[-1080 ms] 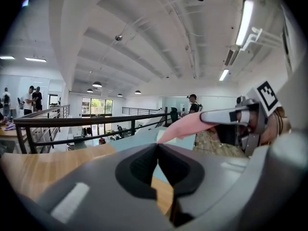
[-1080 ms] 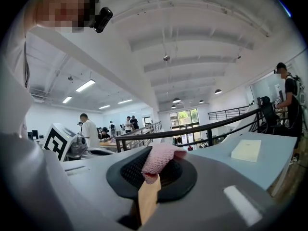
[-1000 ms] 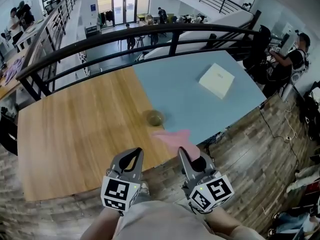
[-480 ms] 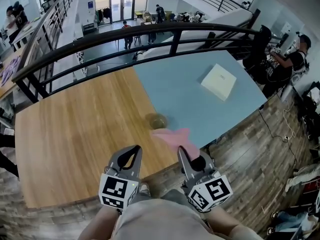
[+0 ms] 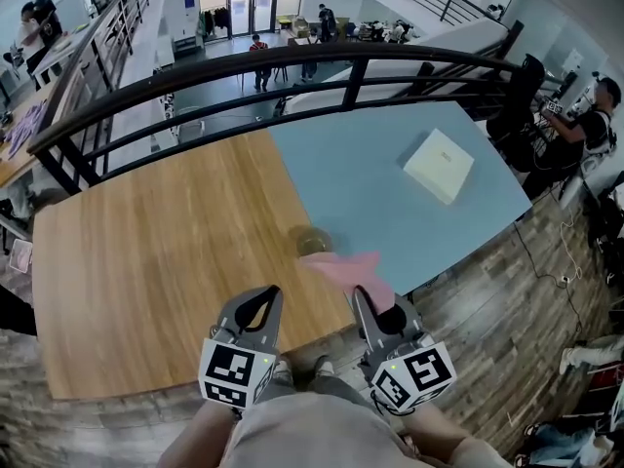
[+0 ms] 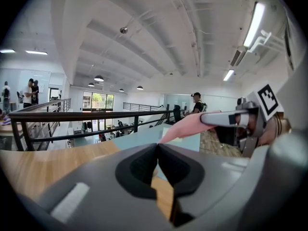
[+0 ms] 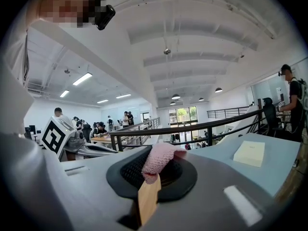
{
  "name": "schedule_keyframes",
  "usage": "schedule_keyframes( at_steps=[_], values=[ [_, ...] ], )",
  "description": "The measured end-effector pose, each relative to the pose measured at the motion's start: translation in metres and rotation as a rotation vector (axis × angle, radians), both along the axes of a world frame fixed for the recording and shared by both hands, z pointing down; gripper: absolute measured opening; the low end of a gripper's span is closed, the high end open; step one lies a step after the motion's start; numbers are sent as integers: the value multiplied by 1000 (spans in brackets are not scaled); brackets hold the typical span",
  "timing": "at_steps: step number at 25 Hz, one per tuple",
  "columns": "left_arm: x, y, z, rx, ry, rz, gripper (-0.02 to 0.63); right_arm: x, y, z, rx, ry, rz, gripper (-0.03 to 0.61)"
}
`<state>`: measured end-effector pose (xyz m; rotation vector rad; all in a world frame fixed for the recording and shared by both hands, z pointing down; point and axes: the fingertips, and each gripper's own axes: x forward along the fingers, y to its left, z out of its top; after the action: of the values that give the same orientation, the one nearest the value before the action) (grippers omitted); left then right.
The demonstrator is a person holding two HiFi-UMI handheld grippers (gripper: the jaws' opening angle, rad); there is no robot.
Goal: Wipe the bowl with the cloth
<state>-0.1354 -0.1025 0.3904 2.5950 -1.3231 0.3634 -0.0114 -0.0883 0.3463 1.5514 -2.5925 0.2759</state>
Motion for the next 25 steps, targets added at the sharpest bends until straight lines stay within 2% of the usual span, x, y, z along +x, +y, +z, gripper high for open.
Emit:
schedule_keyframes(
  at_steps=[7, 11, 15, 22, 25],
  values=[
    [12, -15, 3, -17, -31, -96, 2, 27, -12, 9, -10, 17, -16, 20],
    [23, -21, 15, -60, -37, -99, 2, 43, -19, 15, -22, 17, -10, 20],
    [33, -29, 23, -106, -4, -97, 2, 54, -26, 22, -38, 11, -13, 20],
    [36, -56, 33, -127, -7, -134, 3, 63, -48, 38, -48, 10, -24, 20],
    [38, -68, 41, -139, -19, -150, 28, 65, -58, 44, -66, -6, -38, 20]
  ],
)
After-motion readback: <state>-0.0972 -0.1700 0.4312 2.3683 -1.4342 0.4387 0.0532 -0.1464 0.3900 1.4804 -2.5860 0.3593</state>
